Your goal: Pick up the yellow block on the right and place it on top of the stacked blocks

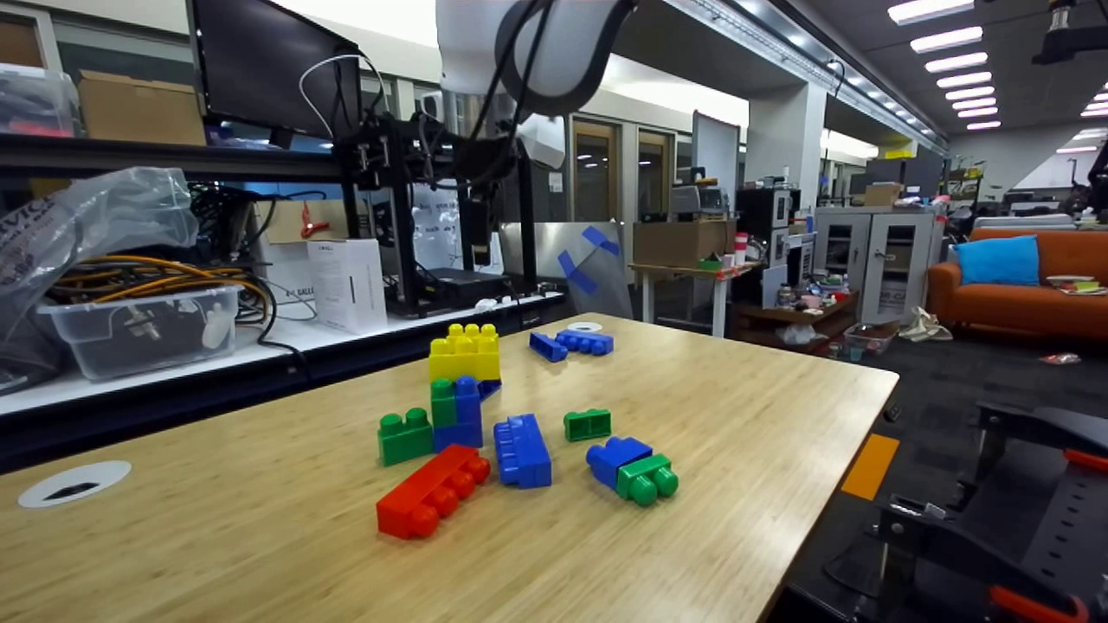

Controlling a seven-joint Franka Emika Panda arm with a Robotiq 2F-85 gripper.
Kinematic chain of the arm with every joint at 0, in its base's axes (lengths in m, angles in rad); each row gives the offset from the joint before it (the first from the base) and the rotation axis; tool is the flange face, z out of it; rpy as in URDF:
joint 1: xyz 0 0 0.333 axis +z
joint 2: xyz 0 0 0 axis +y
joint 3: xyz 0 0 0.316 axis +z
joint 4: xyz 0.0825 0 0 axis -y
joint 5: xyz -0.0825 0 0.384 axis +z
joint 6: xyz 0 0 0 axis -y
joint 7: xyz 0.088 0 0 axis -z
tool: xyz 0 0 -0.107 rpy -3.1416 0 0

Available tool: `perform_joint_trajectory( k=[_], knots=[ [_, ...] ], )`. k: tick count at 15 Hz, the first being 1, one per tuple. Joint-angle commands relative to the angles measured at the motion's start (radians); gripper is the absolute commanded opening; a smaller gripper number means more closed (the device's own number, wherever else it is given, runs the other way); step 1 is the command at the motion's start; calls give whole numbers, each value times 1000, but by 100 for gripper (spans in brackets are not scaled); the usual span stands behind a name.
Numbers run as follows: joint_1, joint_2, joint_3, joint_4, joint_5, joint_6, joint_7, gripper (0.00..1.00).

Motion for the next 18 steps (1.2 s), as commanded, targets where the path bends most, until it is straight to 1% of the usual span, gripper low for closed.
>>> perform_joint_trajectory(
  k=[1, 4, 5, 6, 8, 15, 18],
  knots=[
    [54, 54, -51, 88, 70, -62, -40, 100],
    [87, 97, -81, 146, 104, -88, -11, 100],
    [93, 108, -83, 160, 124, -103, -20, 100],
    [92, 80, -92, 114, 111, -54, -22, 100],
    [102, 88, -99, 122, 113, -55, -21, 100],
    [103, 87, -102, 122, 113, -56, -21, 100],
    [80, 82, -89, 118, 160, -30, -26, 100]
  ],
)
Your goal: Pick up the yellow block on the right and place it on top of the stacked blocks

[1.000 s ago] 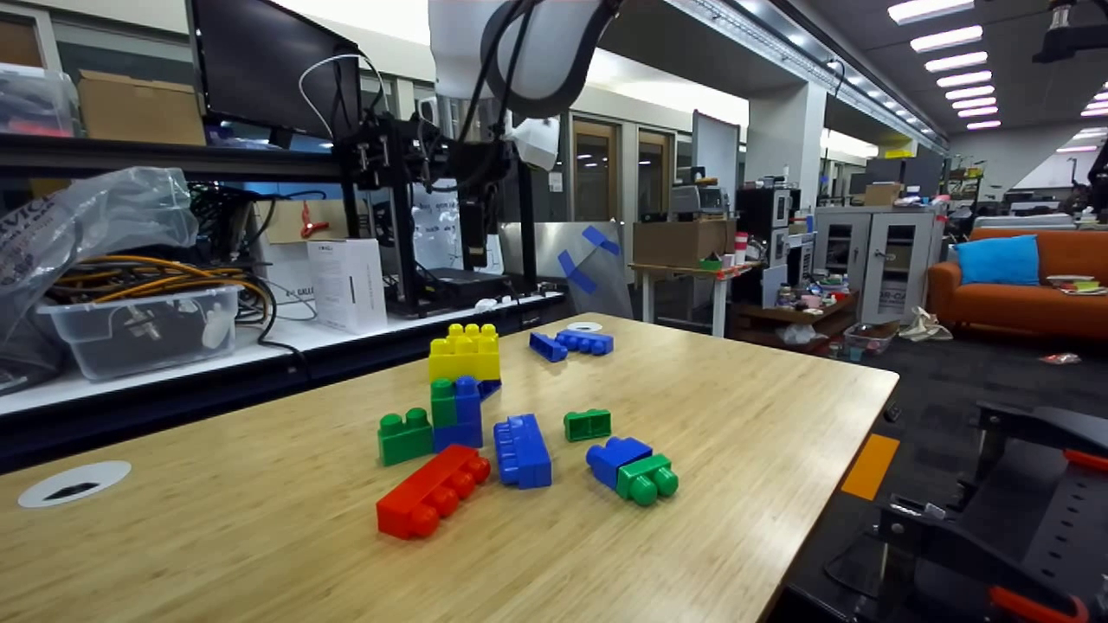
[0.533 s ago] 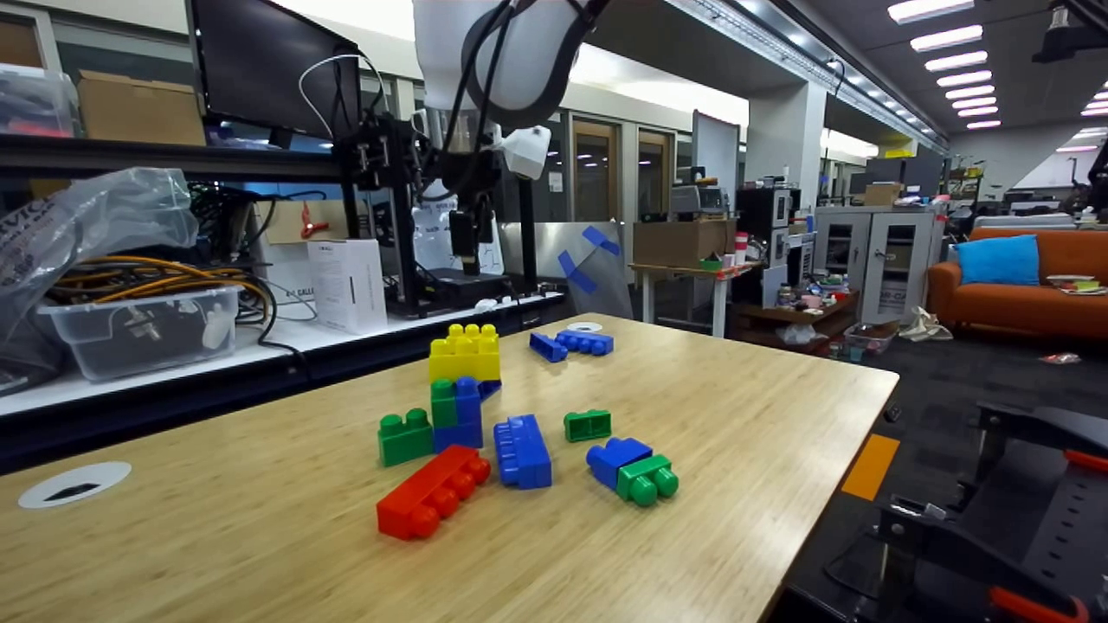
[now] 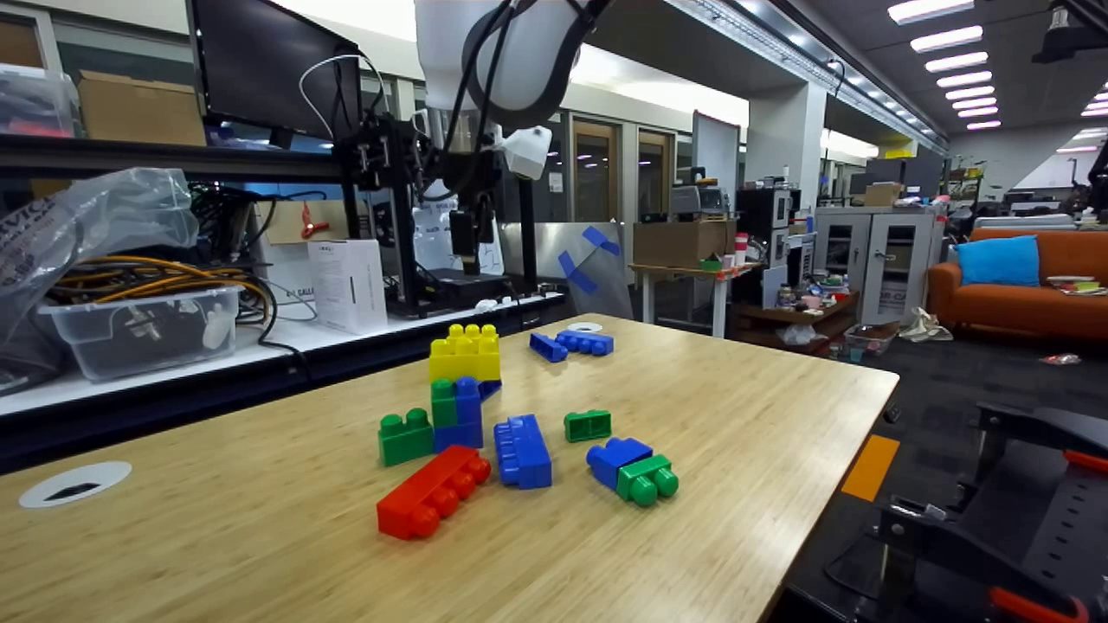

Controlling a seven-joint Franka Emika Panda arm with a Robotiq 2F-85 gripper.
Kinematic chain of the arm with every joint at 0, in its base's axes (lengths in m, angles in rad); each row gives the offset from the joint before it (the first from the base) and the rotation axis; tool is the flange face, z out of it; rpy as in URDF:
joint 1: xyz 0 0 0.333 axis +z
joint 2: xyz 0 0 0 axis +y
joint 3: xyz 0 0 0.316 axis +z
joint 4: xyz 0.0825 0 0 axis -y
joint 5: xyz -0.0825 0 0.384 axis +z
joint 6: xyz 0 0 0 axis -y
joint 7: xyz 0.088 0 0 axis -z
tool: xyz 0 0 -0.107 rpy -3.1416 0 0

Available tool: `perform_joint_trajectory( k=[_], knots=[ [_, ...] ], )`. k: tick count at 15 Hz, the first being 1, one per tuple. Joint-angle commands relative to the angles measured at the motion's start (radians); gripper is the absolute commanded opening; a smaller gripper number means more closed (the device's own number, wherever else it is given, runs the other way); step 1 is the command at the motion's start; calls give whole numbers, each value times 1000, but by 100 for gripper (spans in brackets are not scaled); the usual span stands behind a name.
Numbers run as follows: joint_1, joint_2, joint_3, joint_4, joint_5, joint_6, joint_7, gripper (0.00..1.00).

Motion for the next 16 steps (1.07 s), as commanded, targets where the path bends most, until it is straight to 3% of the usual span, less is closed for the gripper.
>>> perform_joint_trajectory(
  k=[1, 12, 14, 16],
  knots=[
    [-9, -7, -4, -3, 89, 29, -33, 100],
    [-27, 16, 40, 98, 440, -34, -131, 98],
    [-27, 24, 47, 117, 480, -54, -144, 73],
    [-28, 37, 50, 135, 511, -69, -152, 60]
  ],
)
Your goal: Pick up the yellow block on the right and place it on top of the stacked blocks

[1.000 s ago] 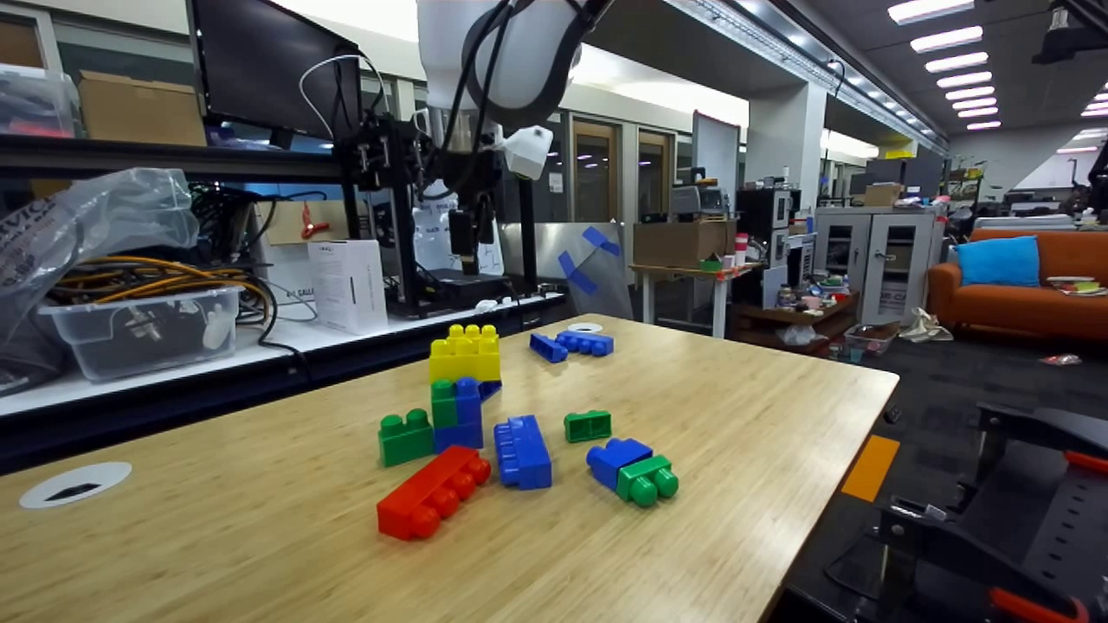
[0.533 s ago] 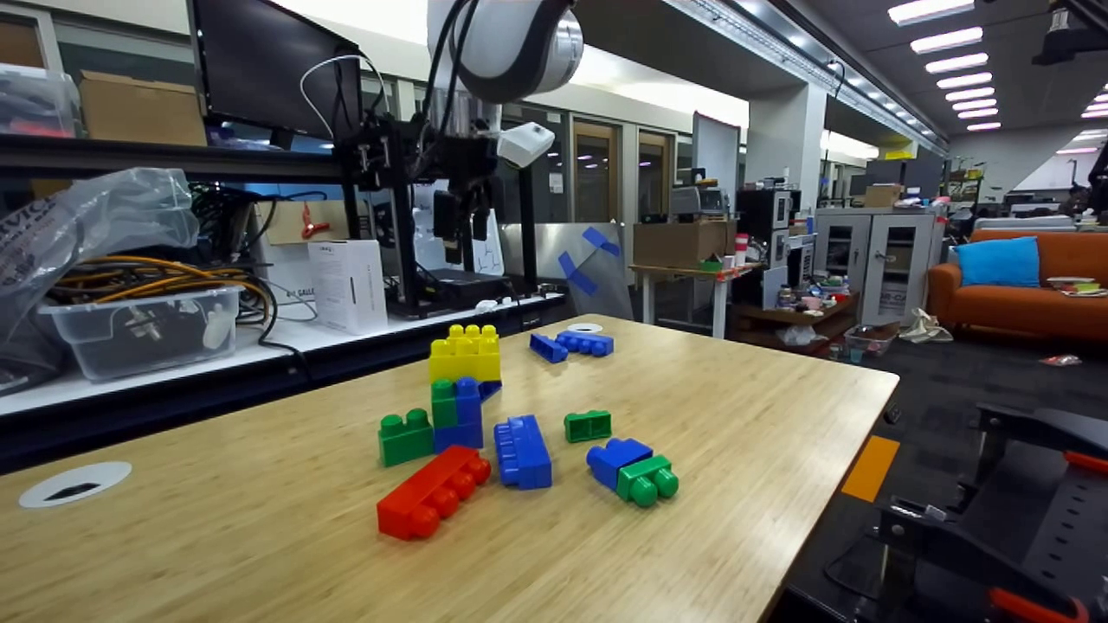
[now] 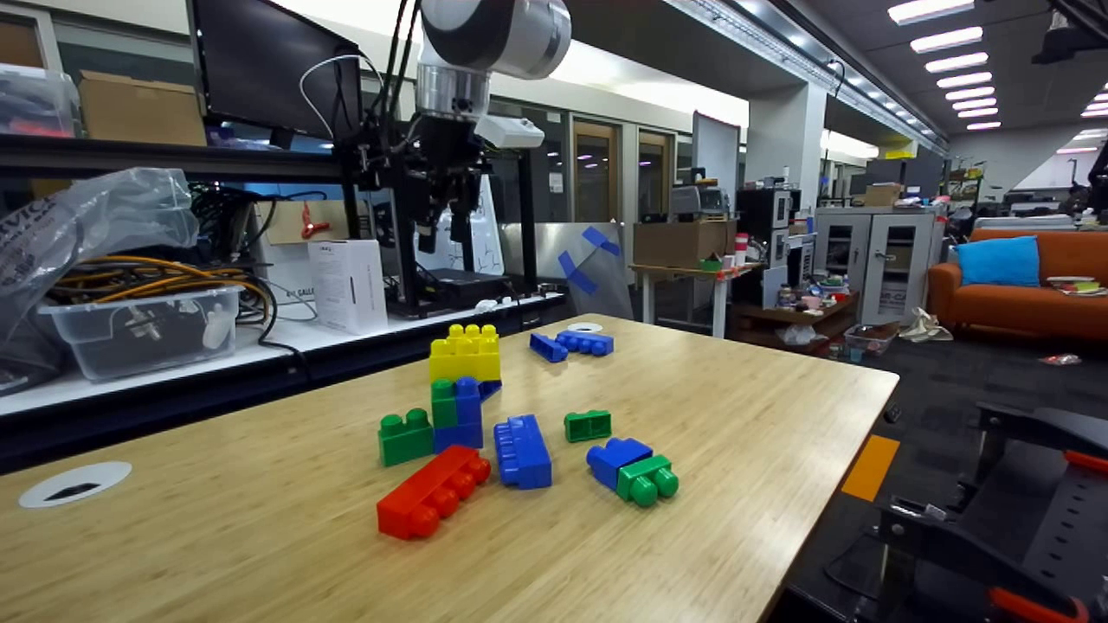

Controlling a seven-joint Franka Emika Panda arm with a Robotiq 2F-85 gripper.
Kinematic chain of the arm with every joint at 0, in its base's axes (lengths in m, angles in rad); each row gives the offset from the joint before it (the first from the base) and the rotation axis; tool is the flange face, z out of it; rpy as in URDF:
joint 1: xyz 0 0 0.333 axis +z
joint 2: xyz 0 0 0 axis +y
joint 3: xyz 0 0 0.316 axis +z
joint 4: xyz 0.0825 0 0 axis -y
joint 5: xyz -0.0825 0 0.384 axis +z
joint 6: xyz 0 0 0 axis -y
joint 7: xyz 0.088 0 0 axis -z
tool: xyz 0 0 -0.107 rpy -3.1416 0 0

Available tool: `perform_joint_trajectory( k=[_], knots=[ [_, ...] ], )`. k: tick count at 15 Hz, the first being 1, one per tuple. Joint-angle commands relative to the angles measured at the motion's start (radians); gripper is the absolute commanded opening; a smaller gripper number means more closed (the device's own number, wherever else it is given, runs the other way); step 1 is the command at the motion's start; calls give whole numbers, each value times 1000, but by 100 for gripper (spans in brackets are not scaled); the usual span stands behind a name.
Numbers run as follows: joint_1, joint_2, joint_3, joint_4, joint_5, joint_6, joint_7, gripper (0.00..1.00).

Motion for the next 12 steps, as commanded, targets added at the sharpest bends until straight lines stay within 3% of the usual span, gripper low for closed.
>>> perform_joint_trajectory(
  k=[1, 8, 12],
  knots=[
    [-21, 37, 27, 56, 64, -55, -48, 52],
    [-25, 92, 29, 93, 105, -77, -65, 4],
    [-34, 117, 36, 101, 129, -94, -74, 0]
  ],
)
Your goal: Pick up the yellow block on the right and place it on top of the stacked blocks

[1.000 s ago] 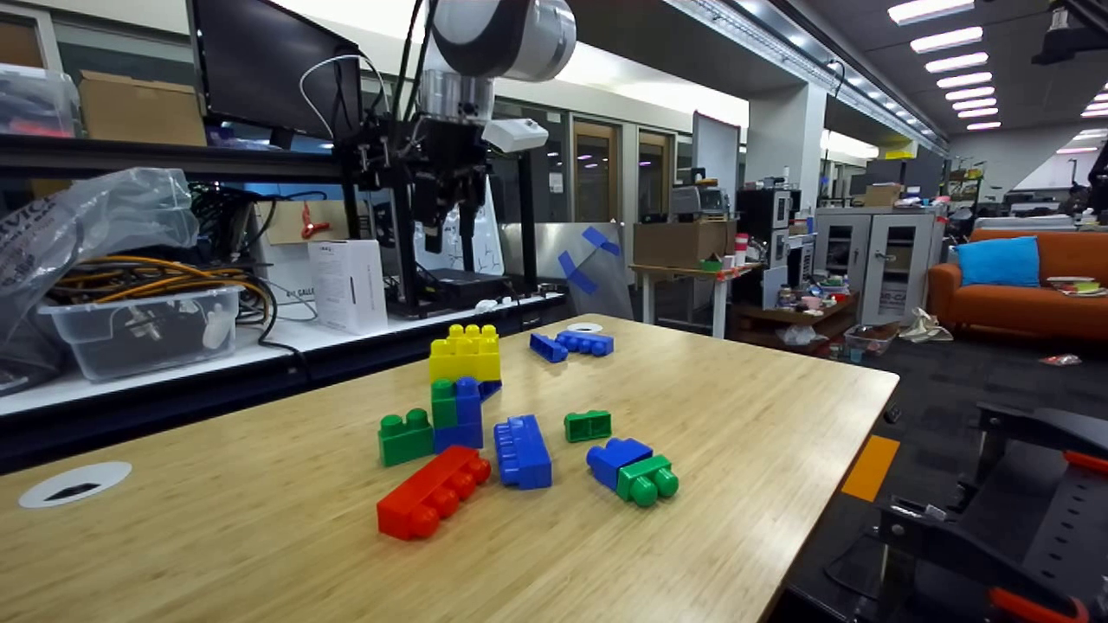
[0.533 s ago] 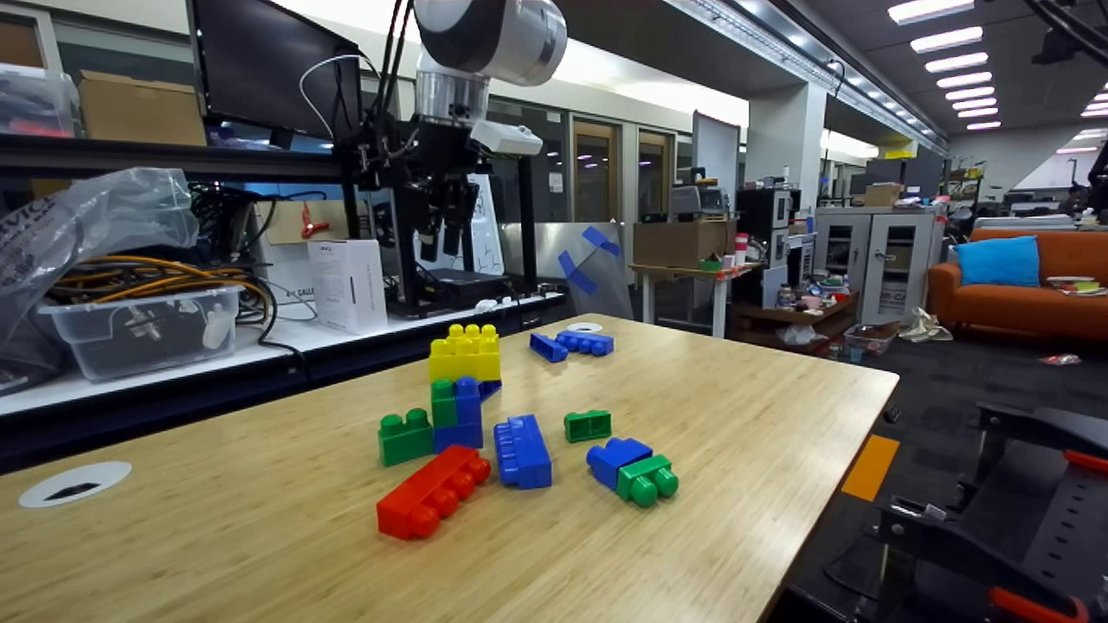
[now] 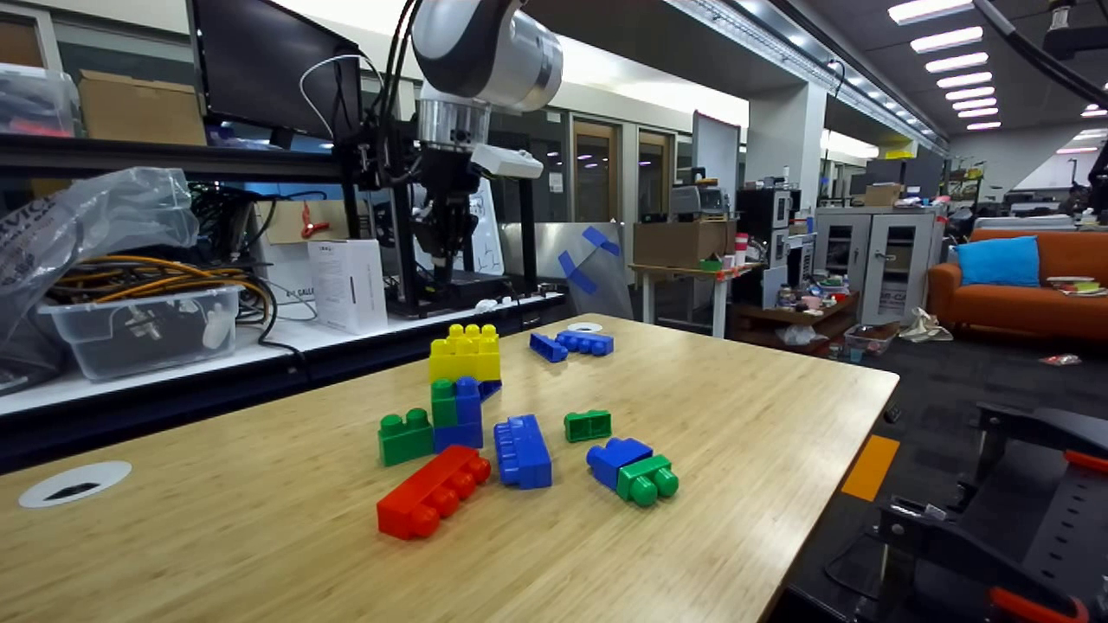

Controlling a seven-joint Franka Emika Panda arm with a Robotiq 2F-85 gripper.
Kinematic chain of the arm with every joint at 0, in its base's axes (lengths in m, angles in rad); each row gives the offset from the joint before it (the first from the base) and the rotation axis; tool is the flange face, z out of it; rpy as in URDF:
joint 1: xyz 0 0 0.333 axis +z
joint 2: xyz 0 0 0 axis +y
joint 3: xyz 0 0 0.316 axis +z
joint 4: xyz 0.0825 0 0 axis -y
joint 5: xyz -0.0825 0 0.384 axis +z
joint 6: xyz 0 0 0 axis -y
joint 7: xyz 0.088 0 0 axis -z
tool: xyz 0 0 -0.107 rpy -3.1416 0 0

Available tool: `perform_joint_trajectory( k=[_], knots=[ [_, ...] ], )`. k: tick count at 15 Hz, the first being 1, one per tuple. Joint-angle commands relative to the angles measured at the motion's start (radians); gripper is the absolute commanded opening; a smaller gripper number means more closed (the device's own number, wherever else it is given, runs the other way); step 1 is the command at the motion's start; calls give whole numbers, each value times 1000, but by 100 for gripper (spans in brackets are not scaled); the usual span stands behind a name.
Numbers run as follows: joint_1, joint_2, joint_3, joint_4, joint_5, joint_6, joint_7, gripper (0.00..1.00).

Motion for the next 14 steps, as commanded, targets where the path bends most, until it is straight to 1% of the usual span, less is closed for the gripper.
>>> perform_joint_trajectory(
  k=[1, 8, 14],
  knots=[
    [-26, 29, 29, 37, 38, -52, -43, 0],
    [-33, 49, 38, 43, 62, -89, -50, 0],
    [-32, 67, 38, 37, 62, -80, -48, 0]
  ],
)
